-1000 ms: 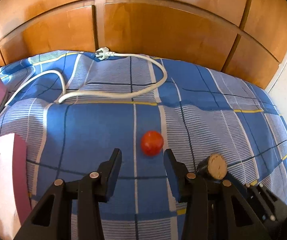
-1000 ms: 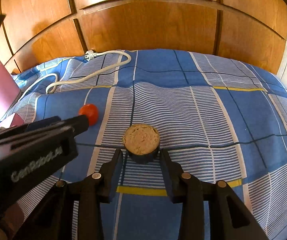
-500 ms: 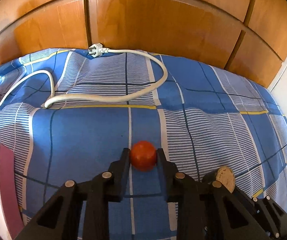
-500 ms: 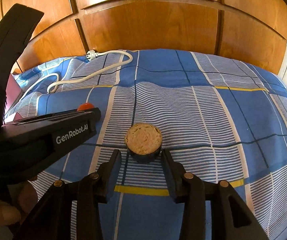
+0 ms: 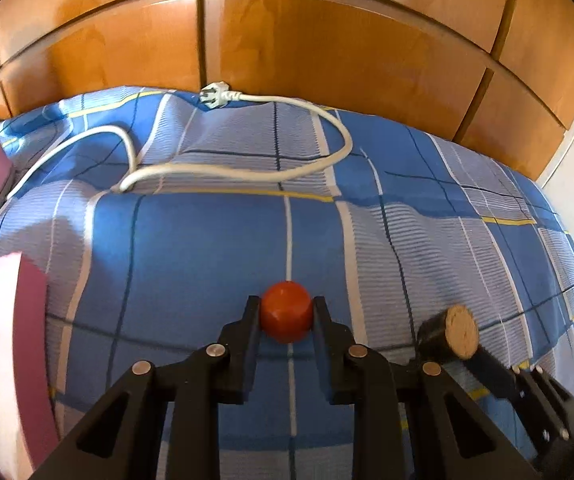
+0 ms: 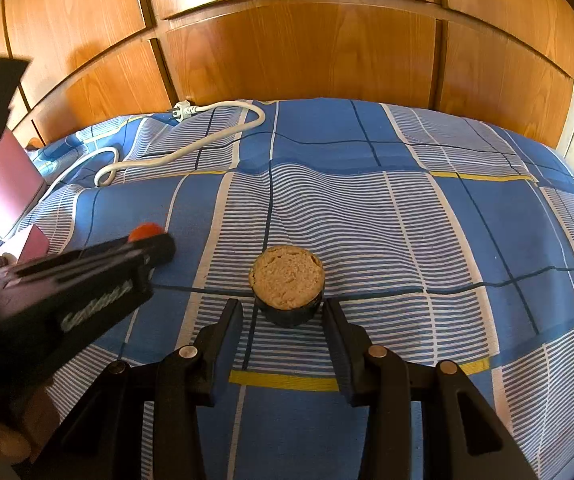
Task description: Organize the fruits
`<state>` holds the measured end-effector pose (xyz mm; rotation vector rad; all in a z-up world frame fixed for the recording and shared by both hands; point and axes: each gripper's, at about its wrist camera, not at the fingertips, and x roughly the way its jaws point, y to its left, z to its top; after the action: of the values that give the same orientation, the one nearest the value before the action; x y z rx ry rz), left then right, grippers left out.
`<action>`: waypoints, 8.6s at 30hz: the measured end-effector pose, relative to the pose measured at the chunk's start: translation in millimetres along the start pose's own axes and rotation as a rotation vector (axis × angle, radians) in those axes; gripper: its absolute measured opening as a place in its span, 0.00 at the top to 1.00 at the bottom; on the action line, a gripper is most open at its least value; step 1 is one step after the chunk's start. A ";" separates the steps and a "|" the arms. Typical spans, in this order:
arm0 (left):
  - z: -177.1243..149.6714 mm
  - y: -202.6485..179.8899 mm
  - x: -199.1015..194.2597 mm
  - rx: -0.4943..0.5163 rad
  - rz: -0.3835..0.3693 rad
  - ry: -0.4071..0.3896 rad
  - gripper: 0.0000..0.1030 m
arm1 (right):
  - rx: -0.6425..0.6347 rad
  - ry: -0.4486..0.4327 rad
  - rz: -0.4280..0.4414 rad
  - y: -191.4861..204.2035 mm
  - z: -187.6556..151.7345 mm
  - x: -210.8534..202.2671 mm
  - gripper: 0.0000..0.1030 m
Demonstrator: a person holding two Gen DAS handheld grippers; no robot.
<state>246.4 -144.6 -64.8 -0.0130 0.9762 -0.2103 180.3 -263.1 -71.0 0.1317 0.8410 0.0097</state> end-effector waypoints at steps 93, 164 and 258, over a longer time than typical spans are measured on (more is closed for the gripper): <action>-128.8 3.6 -143.2 0.089 -0.005 -0.111 0.77 | 0.011 -0.022 -0.022 4.6 -83.9 -100.2 0.86; -113.5 181.6 -202.9 -0.260 0.156 -0.260 0.76 | -0.256 0.038 0.319 159.4 -44.0 -97.5 0.63; -172.7 189.0 -245.8 -0.344 0.310 -0.287 0.21 | -0.389 -0.051 0.208 203.6 -109.1 -123.9 0.61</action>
<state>3.5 100.0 19.9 -0.2007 0.7062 0.2409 25.3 -56.5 -26.4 -0.1469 0.7576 0.3618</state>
